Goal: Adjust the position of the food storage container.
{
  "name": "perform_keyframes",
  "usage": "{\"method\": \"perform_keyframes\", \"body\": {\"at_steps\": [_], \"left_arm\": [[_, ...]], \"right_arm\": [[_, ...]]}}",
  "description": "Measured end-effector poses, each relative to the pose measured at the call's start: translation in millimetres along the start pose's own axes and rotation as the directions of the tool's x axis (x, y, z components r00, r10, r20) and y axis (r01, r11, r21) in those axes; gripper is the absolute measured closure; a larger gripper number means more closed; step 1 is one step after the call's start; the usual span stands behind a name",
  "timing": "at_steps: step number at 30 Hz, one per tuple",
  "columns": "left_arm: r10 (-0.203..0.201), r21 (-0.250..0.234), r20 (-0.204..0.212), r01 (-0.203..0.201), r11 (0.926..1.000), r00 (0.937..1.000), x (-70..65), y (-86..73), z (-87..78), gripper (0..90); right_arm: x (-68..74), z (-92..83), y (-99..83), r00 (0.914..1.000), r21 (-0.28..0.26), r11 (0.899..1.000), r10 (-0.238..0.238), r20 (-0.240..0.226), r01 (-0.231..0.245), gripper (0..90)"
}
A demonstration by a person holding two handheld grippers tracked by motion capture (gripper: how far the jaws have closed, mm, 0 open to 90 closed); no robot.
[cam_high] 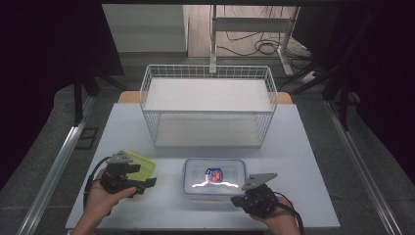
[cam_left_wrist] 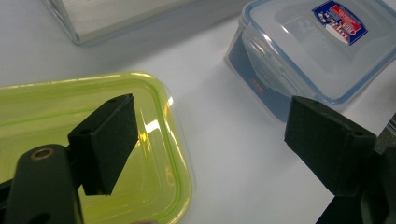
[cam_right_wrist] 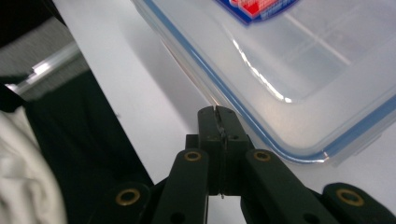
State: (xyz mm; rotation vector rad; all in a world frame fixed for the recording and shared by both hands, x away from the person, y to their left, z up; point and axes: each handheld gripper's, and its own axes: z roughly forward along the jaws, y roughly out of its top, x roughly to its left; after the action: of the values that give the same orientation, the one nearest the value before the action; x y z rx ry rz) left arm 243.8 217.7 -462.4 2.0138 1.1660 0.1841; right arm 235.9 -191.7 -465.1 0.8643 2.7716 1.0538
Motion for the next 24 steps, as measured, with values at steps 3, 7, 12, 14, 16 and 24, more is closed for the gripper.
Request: {"method": "perform_keyframes", "body": {"at_steps": [3, 7, 12, 14, 16, 24], "left_arm": [[-0.001, -0.014, 0.0, 0.001, 0.9999, 1.0, 0.1, 2.1, -0.7, 17.3], [-0.022, -0.032, -0.018, 0.021, 0.9993, 0.9996, -0.5, 2.2, 3.0, 15.7], [-0.034, -0.038, -0.013, 0.034, 0.9987, 0.9993, -4.2, 1.1, 2.8, 14.7], [-0.038, -0.043, -0.002, 0.038, 0.9984, 0.9993, -6.0, -0.2, 0.9, 14.6], [-0.052, -0.05, 0.005, 0.052, 0.9974, 0.9986, -6.8, -0.2, -0.5, 14.4], [-0.06, -0.043, 0.028, 0.061, 0.9972, 0.9978, -15.4, 2.4, 8.4, 13.1]], "right_arm": [[-3.0, -10.6, 4.2, 0.9996, -0.051, 0.998, 0.024, 0.015, -0.023, 89.4], [-10.9, -19.2, 7.8, 0.9973, -0.1, 0.993, 0.064, 0.036, -0.06, 89.3], [-19.1, -24.4, 8.3, 0.9933, -0.14, 0.986, 0.099, 0.059, -0.09, 85.6], [-21.5, -25.3, 8.0, 0.9925, -0.149, 0.984, 0.103, 0.065, -0.093, 82.9], [-29.2, -28.7, 7.0, 0.9832, -0.215, 0.967, 0.158, 0.091, -0.135, 53.4], [-45.3, -32.2, -4.5, 0.9568, -0.265, 0.931, 0.28, 0.078, -0.251, 30.4]]}}
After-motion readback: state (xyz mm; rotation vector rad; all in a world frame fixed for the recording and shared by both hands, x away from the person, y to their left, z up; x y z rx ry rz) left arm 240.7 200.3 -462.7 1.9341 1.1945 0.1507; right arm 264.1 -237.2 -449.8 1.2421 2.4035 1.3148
